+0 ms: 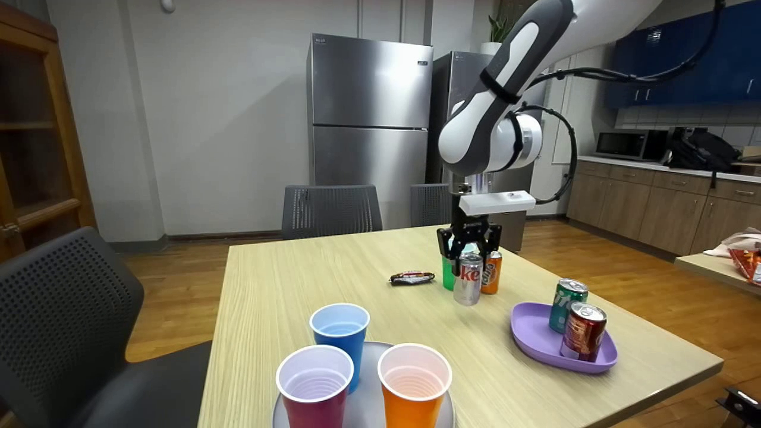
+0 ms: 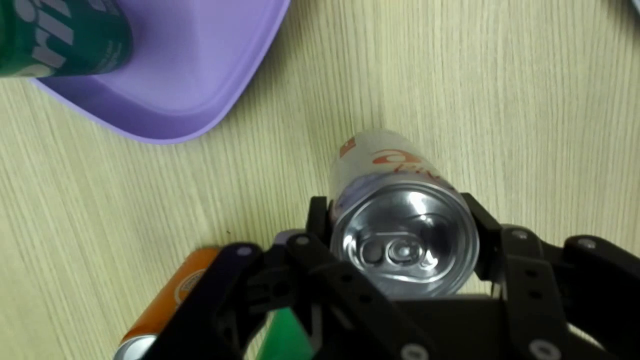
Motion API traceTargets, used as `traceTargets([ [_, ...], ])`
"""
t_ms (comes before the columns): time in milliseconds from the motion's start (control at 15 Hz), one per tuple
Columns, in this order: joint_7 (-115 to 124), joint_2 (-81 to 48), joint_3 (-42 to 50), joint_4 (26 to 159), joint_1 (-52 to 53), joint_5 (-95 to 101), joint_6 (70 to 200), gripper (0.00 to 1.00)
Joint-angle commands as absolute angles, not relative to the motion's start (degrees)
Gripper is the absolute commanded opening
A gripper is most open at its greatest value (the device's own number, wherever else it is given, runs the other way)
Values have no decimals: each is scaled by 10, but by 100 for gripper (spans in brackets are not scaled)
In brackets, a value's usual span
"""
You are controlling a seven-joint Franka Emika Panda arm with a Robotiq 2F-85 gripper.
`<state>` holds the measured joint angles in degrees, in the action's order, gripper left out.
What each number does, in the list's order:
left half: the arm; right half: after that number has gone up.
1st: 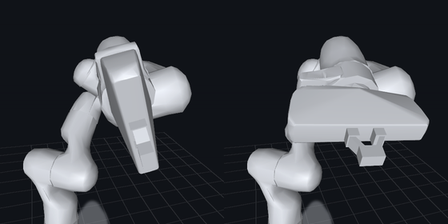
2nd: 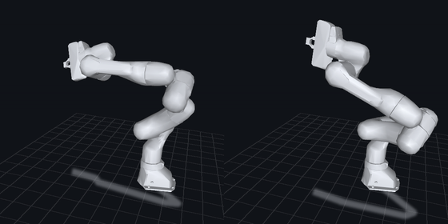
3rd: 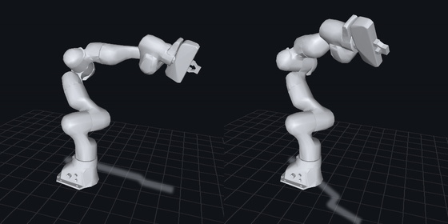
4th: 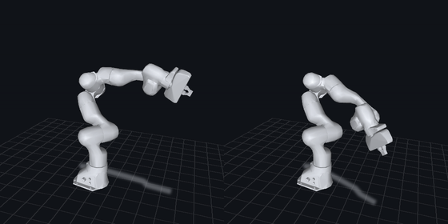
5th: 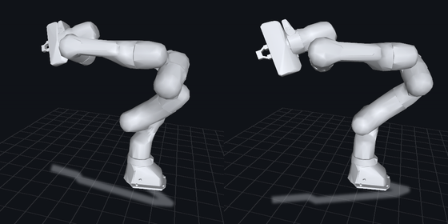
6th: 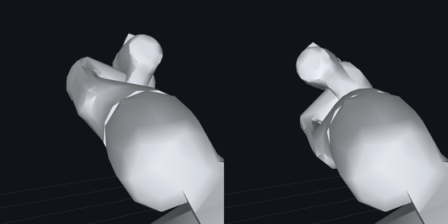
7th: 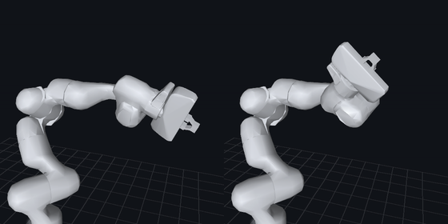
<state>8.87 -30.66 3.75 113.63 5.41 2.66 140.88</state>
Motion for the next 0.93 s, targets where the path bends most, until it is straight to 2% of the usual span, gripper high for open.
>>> traceTargets([
  [0,41,-240,24,1215,28,26,1435,39],
  [867,-82,-164,16,1340,-22,21,1474,39],
])
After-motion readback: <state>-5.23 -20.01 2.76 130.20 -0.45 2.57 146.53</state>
